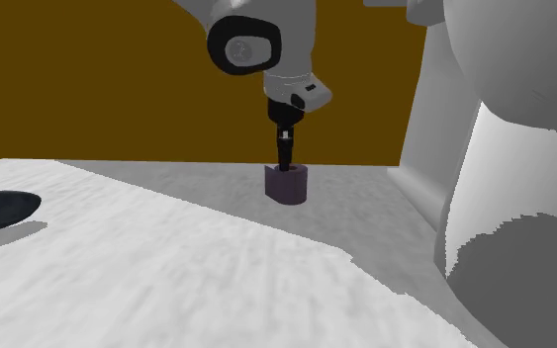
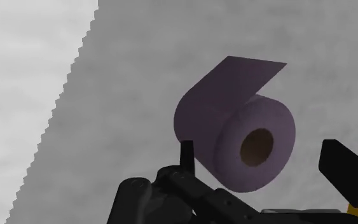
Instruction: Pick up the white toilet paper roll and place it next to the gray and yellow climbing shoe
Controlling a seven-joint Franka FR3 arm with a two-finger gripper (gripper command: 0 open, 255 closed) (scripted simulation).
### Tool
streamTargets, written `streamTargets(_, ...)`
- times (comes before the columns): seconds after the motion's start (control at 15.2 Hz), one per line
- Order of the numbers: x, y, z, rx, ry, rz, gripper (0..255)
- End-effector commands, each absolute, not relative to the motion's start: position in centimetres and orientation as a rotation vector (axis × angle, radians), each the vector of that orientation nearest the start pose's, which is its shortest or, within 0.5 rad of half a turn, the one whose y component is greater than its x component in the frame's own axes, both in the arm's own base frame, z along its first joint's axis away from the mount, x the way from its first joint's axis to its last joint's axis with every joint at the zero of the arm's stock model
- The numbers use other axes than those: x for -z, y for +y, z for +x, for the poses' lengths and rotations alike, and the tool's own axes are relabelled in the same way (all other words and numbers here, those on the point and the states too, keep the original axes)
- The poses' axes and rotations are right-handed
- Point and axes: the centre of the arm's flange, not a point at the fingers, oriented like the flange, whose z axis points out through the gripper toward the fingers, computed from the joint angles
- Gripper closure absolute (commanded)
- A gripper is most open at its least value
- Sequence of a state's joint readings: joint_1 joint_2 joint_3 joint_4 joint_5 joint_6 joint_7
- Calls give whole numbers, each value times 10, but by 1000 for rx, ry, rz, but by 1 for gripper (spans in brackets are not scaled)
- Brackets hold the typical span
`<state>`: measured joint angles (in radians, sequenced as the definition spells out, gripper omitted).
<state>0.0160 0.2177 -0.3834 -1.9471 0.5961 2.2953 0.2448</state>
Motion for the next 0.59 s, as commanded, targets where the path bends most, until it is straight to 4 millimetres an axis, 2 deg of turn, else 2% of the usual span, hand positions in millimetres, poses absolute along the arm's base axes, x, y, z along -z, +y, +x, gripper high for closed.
streamTargets(0.0,-392,-163,621,123,1309,-2678,0)
streamTargets(0.07,-385,-144,639,51,1313,-2792,0)
streamTargets(0.13,-381,-135,647,15,1313,-2845,0)
streamTargets(0.53,-349,-135,648,15,1313,-2845,0)
